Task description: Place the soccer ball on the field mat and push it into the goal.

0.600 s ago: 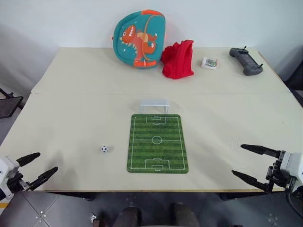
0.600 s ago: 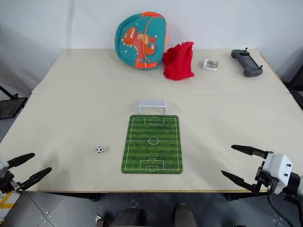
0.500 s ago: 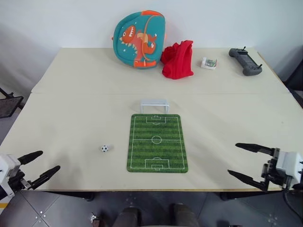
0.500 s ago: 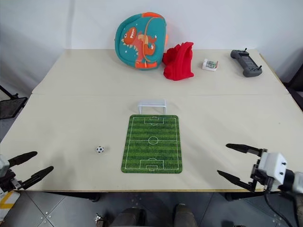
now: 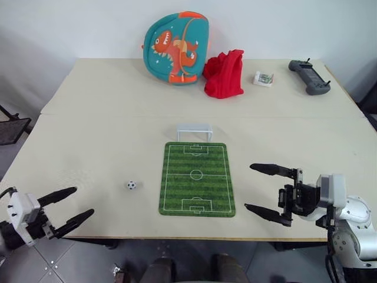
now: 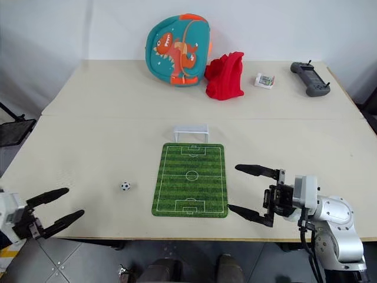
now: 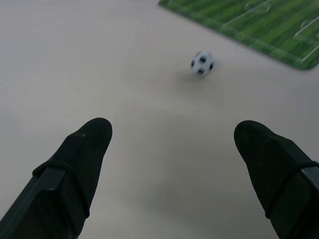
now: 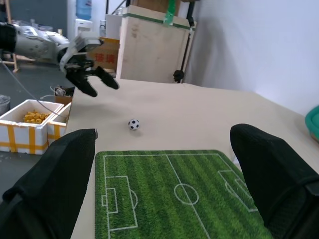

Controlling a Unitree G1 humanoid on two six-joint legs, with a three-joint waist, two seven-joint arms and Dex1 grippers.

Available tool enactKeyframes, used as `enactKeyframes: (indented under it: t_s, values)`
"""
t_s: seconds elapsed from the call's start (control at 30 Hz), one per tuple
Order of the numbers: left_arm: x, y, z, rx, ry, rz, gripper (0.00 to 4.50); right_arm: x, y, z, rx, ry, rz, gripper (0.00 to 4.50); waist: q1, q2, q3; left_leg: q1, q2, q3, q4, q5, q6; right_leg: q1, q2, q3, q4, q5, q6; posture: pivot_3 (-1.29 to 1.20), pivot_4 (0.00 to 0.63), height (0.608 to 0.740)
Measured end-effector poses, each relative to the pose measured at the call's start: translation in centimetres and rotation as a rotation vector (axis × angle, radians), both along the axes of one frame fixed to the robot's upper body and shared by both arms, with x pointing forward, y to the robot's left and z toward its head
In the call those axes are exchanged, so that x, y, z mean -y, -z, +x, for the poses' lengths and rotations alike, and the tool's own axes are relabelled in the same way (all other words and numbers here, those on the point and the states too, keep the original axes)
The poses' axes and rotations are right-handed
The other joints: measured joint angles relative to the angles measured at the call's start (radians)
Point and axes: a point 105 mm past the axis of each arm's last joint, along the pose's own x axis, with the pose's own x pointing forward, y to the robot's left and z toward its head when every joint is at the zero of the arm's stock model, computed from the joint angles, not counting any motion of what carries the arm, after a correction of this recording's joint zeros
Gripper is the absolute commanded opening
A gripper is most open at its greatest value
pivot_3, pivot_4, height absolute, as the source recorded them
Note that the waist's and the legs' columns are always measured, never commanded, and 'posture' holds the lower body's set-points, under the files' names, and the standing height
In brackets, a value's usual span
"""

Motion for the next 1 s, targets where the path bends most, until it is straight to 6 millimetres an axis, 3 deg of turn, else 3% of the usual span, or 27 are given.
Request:
enactKeyframes:
  t_s: [0.1,0.3,0.5,0.6,0.9,0.93,1.0]
  values:
    - [2.2,-0.8,1.4,0.042,0.071,-0.025,4.46,0.7,0.7,0.2,-0.018,0.011,-0.031,4.50,0.002,0.001,0.000,0.001,0.000,0.000,0.000,0.000,0.000,0.000,0.000,0.000,0.000,0.000,0.000,0.00,0.150,0.740]
    - [6.8,0.0,5.3,0.023,0.168,-0.084,4.46,1.6,1.4,0.7,-0.038,0.052,-0.063,4.50,0.006,0.001,-0.001,0.001,0.000,0.001,0.001,0.001,-0.001,-0.001,0.003,-0.006,0.003,0.001,0.001,0.00,0.150,0.740]
    - [7.2,2.5,6.6,-0.042,0.147,-0.078,4.46,2.7,2.5,0.7,-0.049,0.103,-0.054,4.50,-0.012,0.001,-0.001,0.001,0.000,0.003,0.001,0.001,-0.001,-0.002,0.003,-0.006,0.008,0.001,0.001,0.00,0.150,0.740]
    - [7.2,2.9,6.8,-0.034,0.143,-0.056,3.85,2.7,2.5,0.7,-0.033,0.110,-0.056,4.50,-0.016,0.001,-0.001,0.001,0.000,0.003,0.002,0.001,-0.001,-0.002,0.003,-0.006,0.007,0.001,0.001,0.00,0.150,0.740]
    - [7.5,3.6,6.6,-0.039,0.167,-0.022,1.08,2.5,2.4,0.7,-0.021,0.152,-0.049,4.50,-0.015,0.001,-0.001,0.001,0.000,0.003,0.003,0.001,-0.001,-0.002,0.002,-0.006,0.006,0.001,0.001,0.00,0.150,0.740]
    - [7.5,3.6,6.6,-0.036,0.170,-0.016,0.85,2.5,2.4,0.7,-0.021,0.156,-0.049,4.50,-0.015,0.001,-0.001,0.001,0.000,0.003,0.003,0.001,-0.001,-0.002,0.002,-0.006,0.006,0.001,0.001,0.00,0.150,0.740]
    - [7.6,3.5,6.6,-0.029,0.177,-0.007,0.86,2.5,2.4,0.7,-0.027,0.161,-0.049,4.50,-0.015,0.001,-0.001,0.001,0.000,0.003,0.003,0.001,-0.001,-0.002,0.002,-0.006,0.006,0.001,0.001,0.00,0.150,0.740]
